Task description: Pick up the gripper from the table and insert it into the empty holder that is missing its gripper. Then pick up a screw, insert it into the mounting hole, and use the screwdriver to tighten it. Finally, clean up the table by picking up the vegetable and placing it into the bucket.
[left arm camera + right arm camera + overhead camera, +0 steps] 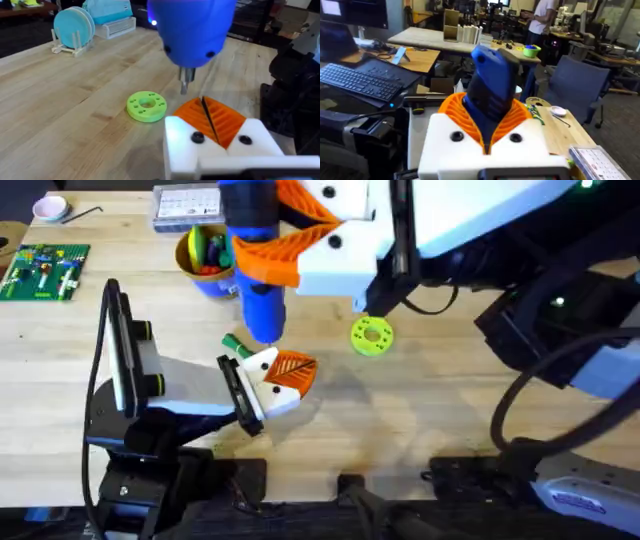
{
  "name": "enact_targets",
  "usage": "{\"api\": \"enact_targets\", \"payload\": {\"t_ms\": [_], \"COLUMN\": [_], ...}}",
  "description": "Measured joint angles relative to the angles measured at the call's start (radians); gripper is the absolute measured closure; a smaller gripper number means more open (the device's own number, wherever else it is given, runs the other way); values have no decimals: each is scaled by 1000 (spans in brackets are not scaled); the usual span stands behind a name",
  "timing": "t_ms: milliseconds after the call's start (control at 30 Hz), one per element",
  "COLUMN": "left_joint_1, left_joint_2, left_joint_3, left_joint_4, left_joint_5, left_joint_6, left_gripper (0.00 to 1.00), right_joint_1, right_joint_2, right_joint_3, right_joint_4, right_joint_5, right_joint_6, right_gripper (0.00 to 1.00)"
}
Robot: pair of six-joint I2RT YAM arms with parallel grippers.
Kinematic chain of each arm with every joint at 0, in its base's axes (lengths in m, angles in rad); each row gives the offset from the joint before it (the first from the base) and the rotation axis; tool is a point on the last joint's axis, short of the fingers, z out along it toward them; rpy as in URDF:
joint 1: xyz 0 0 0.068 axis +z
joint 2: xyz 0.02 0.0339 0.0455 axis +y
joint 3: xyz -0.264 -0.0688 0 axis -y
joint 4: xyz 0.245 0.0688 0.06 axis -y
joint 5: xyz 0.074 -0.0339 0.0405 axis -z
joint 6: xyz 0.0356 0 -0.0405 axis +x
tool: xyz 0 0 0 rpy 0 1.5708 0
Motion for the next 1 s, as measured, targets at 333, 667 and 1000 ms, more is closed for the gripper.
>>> {"api": "enact_targets", "payload": {"t_ms": [333, 667, 1000], "left_joint_1": [0, 0, 0], "left_joint_2": [0, 0, 0], "left_joint_3": [0, 0, 0], "left_joint_4": [0, 0, 0], "left_joint_5": [0, 0, 0], "left_joint_6": [0, 0, 0], "left_gripper": [997, 997, 997], "right_joint_1": [51, 72, 72], "right_joint_2": [3, 41, 46], "right_joint_3": [0, 0, 0], "right_joint_4": [6, 6, 8], "right_joint_5": [-3, -3, -3], "right_joint_6": [0, 0, 0], "right_gripper": [977, 977, 977]}}
